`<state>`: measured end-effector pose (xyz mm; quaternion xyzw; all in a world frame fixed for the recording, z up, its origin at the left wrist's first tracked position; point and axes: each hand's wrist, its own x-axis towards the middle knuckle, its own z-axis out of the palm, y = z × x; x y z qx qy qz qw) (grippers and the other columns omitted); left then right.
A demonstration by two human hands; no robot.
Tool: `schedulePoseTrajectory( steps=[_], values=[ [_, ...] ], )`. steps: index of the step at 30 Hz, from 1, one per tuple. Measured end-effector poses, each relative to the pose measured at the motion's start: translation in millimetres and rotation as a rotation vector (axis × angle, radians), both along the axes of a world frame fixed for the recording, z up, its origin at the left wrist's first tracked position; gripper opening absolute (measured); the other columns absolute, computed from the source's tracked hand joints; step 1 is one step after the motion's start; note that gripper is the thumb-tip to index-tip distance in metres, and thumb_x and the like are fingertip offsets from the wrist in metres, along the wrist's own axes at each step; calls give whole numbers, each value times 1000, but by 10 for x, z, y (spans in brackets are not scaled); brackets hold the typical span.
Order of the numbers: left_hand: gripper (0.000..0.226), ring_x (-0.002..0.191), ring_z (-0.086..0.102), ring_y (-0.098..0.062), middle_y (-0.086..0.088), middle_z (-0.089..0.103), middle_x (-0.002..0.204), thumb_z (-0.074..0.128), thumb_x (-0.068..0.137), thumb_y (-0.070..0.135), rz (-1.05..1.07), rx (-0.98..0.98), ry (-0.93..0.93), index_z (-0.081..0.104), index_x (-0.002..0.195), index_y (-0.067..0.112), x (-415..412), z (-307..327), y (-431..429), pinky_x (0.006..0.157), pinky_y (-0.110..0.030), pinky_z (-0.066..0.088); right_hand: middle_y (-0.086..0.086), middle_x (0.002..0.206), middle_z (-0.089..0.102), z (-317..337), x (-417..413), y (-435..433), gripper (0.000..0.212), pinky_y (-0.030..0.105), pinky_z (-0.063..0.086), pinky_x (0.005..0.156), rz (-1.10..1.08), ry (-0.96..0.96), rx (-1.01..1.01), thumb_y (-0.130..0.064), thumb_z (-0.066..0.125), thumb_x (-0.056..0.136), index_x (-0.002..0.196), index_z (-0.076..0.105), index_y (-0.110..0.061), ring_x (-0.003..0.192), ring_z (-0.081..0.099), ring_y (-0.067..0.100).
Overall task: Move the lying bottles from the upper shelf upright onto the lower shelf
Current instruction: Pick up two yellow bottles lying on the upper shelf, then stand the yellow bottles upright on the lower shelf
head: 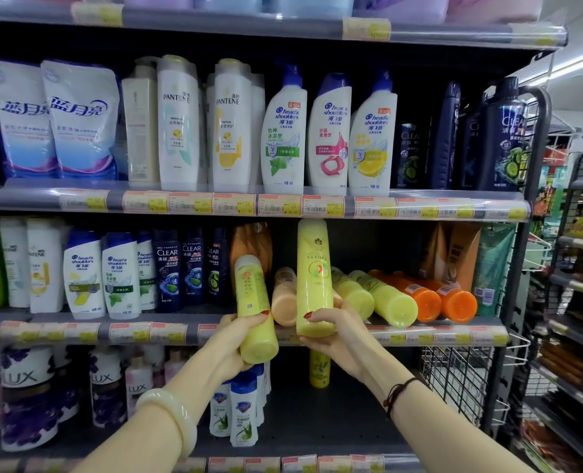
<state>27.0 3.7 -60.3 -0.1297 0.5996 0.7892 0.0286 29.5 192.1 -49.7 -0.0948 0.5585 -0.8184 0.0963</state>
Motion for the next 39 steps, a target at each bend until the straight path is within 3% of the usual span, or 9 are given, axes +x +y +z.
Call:
schedulePoseTrajectory(
  steps=[5, 11, 15, 21, 25, 29, 32, 35, 39],
  values=[
    [61, 97, 61, -37, -24, 57, 120, 71, 73, 8, -19, 3, -9, 41, 127, 10, -27, -7, -40, 65, -45, 54, 8, 125, 54, -156, 37, -45, 72, 53, 56, 85, -38, 63, 77, -5, 71, 74, 129, 37, -36, 116, 53, 32],
    [65, 106, 59, -40, -23, 57, 120, 71, 69, 2, -66, 21, -21, 44, 127, 10, -25, -72, -59, 77, -53, 54, 3, 124, 57, -216, 74, -74, 58, 53, 56, 85, -41, 55, 32, -24, 71, 80, 128, 39, -36, 115, 55, 29],
    [63, 109, 57, -38, -23, 58, 123, 68, 70, -6, -69, 51, 16, 46, 127, 10, 1, -156, -31, 75, -50, 54, -1, 122, 62, -263, 43, -43, 65, 52, 50, 96, -124, 89, 213, -34, 76, 69, 126, 45, -36, 114, 56, 24],
    [63, 112, 53, -29, -9, 57, 123, 73, 75, 9, -152, -16, 68, 42, 125, 31, 99, -296, -92, 86, -60, 48, 4, 119, 62, -363, 115, 26, 47, 47, 54, 84, -25, 73, 230, -12, 70, 77, 116, 50, -30, 109, 59, 24],
    [69, 115, 52, -31, -10, 57, 123, 69, 75, -2, -221, -85, 130, 42, 130, 29, 166, -339, -120, 87, -57, 49, 6, 115, 64, -490, 136, 56, 58, 44, 55, 81, -39, 103, 313, -1, 75, 70, 114, 47, -27, 104, 63, 22],
    [73, 111, 57, -28, -6, 62, 120, 72, 72, -3, -301, -210, 134, 42, 128, 32, 244, -407, -98, 92, -59, 47, 6, 116, 67, -686, 162, 114, 68, 50, 53, 93, -9, 149, 391, -6, 80, 69, 124, 47, -27, 109, 64, 22],
    [73, 106, 61, -15, 2, 63, 121, 76, 73, 5, -394, -316, 153, 38, 126, 39, 305, -528, -46, 80, -39, 55, 1, 117, 68, -836, 222, 159, 65, 42, 52, 96, 10, 198, 472, -20, 81, 67, 123, 48, -28, 112, 62, 16],
    [71, 105, 60, -7, 5, 61, 123, 72, 77, 6, -431, -343, 178, 35, 130, 35, 322, -699, 6, 71, -21, 54, -1, 113, 69, -1013, 271, 205, 58, 27, 56, 84, 17, 188, 482, -12, 78, 73, 121, 47, -23, 100, 67, 3],
    [76, 117, 58, -18, 0, 60, 129, 73, 74, 0, -483, -317, 120, 36, 132, 33, 237, -954, 75, 91, -39, 53, 1, 113, 68, -1276, 243, 295, 61, 31, 58, 84, 0, 130, 507, -2, 76, 72, 121, 47, -24, 97, 68, 6]
  ],
)
